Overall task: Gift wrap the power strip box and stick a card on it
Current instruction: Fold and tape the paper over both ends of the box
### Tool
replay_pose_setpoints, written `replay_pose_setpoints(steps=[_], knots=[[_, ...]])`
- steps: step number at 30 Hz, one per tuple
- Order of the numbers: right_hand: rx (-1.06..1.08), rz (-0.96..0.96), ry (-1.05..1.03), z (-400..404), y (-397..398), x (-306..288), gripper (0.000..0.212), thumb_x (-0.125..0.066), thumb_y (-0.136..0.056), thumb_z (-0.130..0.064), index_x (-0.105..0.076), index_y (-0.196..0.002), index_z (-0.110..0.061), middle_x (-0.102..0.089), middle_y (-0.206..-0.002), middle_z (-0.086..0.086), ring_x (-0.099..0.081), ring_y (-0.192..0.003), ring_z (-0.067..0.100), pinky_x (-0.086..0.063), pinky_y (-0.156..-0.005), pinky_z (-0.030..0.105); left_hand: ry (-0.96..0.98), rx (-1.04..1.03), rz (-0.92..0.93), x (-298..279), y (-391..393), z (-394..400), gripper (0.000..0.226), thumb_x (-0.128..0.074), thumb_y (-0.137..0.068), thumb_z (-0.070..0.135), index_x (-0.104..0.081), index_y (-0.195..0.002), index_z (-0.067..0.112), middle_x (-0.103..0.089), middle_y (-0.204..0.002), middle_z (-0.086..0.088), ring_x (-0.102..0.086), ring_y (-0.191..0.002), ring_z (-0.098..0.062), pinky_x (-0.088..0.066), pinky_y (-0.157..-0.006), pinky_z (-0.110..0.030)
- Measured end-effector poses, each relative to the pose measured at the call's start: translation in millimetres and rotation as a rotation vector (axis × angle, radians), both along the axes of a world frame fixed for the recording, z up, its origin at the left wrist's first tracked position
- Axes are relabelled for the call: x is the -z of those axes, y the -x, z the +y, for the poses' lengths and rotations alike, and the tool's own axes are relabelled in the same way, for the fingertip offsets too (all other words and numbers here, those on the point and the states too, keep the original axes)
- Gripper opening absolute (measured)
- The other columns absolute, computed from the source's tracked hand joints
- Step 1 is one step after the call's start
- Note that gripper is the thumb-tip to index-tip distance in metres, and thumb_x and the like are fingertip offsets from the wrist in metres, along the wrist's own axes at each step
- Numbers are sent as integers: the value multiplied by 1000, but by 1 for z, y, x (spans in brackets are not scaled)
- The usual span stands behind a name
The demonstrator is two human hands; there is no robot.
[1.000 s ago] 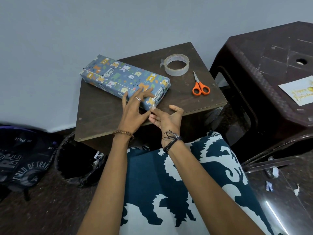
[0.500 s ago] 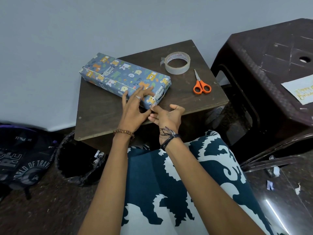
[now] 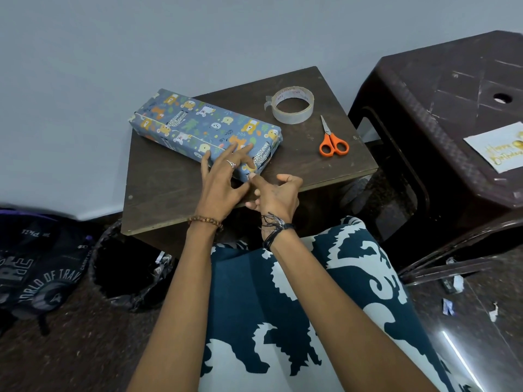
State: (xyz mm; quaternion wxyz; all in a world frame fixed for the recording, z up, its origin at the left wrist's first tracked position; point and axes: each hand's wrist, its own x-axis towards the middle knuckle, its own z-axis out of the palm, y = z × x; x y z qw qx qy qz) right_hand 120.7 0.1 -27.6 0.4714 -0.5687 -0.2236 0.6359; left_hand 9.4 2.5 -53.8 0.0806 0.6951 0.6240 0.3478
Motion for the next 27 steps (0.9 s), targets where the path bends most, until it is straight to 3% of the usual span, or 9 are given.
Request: replay_pose_setpoints(steps=[6,8,16,27], knots=[[-30,-83,-18,0,3,4,36,-73,-79,-15,-40,-67,-14,-51,-59,5,-40,-22,3,-49,-38,24,8,14,69,1,2,0,49,-57,-74,19,-57,-122,11,-46,-141,-1,-26,-136,-7,2,-112,-40],[-22,-91,-20,0,3,5,33,-73,-80,-13,-44,-64,-14,-50,-56,5,-41,-22,3,-48,-37,22,12,12,95,1,2,0,47,-56,-74,21,-58,-120,10,-46,-142,-1,-26,-136,-9,0,-113,-43],[3,-67,-17,-3,5,4,9,-72,-81,-11,-63,-83,-11,-52,-57,3,-45,-25,3,-51,-39,21,-8,45,133,-4,1,-1,26,-59,-73,14,-62,-99,9,-48,-140,-4,-26,-134,-13,-6,-111,-54],[-35,-109,-45,-1,9,9,24,-69,-84,-13,-66,-107,-10,-51,-58,1,-46,-26,2,-57,-49,31,-12,37,149,-4,-1,-2,30,-63,-75,11,-62,-105,7,-50,-137,-7,-31,-135,-21,-9,-110,-57]])
